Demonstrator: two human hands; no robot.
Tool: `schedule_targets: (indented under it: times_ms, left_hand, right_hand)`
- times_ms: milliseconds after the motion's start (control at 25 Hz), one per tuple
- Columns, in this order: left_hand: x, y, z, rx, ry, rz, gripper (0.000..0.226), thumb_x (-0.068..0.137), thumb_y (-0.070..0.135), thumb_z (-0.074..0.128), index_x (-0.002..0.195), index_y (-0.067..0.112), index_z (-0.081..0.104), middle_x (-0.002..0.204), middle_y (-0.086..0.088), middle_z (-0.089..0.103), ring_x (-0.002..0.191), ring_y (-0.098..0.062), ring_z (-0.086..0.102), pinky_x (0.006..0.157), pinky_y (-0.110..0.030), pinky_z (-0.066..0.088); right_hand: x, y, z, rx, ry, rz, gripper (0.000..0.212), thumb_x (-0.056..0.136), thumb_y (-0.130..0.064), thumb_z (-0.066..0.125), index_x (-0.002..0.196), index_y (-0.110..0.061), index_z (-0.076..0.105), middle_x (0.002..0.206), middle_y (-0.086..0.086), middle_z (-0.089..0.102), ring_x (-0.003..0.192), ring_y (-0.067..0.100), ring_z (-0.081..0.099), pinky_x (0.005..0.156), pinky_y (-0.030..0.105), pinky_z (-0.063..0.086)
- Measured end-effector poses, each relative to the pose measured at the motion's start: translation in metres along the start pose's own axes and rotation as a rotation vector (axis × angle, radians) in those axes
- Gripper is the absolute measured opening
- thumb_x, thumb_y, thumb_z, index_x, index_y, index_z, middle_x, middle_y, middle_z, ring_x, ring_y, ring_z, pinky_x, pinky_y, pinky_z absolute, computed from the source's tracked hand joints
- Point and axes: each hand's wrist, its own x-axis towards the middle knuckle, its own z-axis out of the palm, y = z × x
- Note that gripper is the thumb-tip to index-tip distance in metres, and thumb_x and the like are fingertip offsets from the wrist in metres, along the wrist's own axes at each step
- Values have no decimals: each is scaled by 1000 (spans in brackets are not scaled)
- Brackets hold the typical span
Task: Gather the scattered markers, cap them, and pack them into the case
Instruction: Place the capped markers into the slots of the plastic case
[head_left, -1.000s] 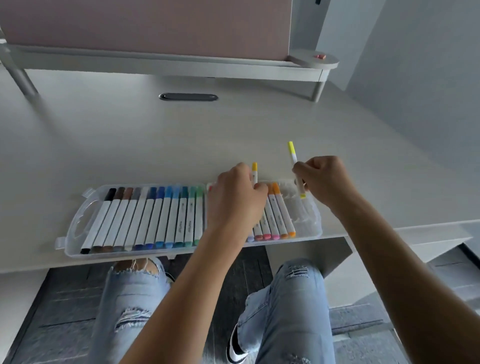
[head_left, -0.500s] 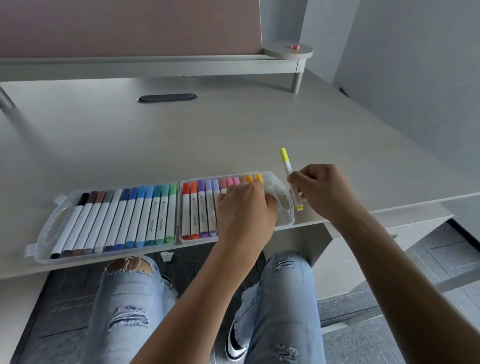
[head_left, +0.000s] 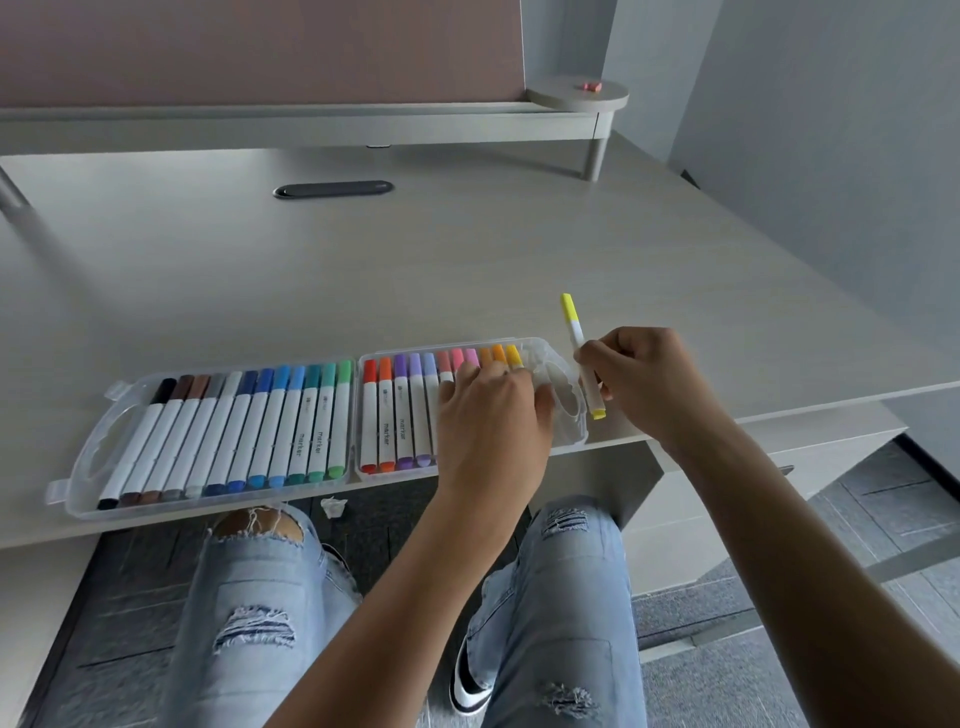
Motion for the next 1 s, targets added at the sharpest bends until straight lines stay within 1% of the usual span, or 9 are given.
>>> schedule_targets:
  times_ms: [80, 200, 320, 480, 600, 680, 840, 920, 1000]
  left_hand:
    - [2, -5, 1, 64, -26, 14, 24, 100, 31, 54, 97, 18, 73, 100, -3, 66, 109, -27, 55, 91, -41, 44]
    - [1, -8, -1, 165, -56, 36, 22, 99, 32, 53, 106, 25, 72, 104, -1, 63, 111, -27, 50, 88, -41, 41]
    - [1, -10, -2, 219, -56, 45, 27, 101, 35, 49, 117, 28, 70, 108, -3, 64, 111, -28, 50, 87, -43, 41]
    - [1, -11, -2, 246, -79, 50, 29, 102, 36, 47, 121, 27, 68, 113, -4, 62, 114, -30, 49, 89, -44, 40]
    - [1, -13, -3, 244, -106, 66, 31, 102, 39, 46, 120, 26, 67, 115, -3, 58, 118, -30, 44, 92, -45, 38]
    - [-1, -18, -6, 214, -125, 90, 33, 102, 42, 46, 124, 28, 66, 118, -3, 56, 120, -29, 42, 94, -45, 38]
    - [-14, -27, -15, -27, -22, 53, 20, 98, 29, 56, 108, 20, 71, 105, 1, 61, 106, -24, 53, 88, -39, 42]
    - [-19, -32, -20, -131, 2, 22, 21, 97, 25, 59, 113, 17, 70, 107, 1, 63, 105, -21, 55, 92, -38, 44]
    - [-24, -37, -25, -155, 12, 21, 29, 95, 27, 64, 121, 17, 69, 115, 1, 64, 112, -20, 54, 100, -39, 42]
  right_hand:
    - [0, 1, 0, -14, 2, -4, 25, 86, -24, 65, 72, -3, 70, 68, 20, 66, 56, 19, 52, 57, 30, 39]
    - [-1, 1, 3, -16, -15, -5, 24, 86, -24, 65, 72, -6, 71, 75, 22, 71, 58, 21, 56, 58, 31, 42]
    - [-2, -1, 6, -48, -17, -17, 26, 85, -25, 66, 71, -4, 71, 70, 21, 68, 57, 20, 54, 58, 30, 41]
    - [-1, -3, 12, -193, 3, -18, 32, 83, -27, 68, 73, 3, 68, 54, 4, 52, 50, 18, 40, 51, 25, 32]
    - [0, -7, 18, -306, 14, -27, 30, 81, -34, 69, 68, -7, 71, 54, -1, 62, 57, 25, 57, 56, 28, 41]
    - [0, -9, 22, -376, 9, -47, 29, 81, -37, 70, 64, -13, 70, 57, -2, 65, 64, 25, 63, 57, 27, 43]
    - [-2, -11, 29, -459, 28, -68, 33, 84, -43, 72, 63, -18, 67, 64, -2, 66, 68, 24, 63, 58, 28, 43]
    - [-3, -10, 29, -483, 44, -80, 30, 87, -43, 71, 68, -21, 68, 68, -5, 68, 70, 23, 64, 58, 30, 48]
    - [-6, -8, 28, -481, 55, -94, 23, 89, -40, 71, 71, -25, 68, 71, -8, 70, 71, 20, 65, 59, 31, 51]
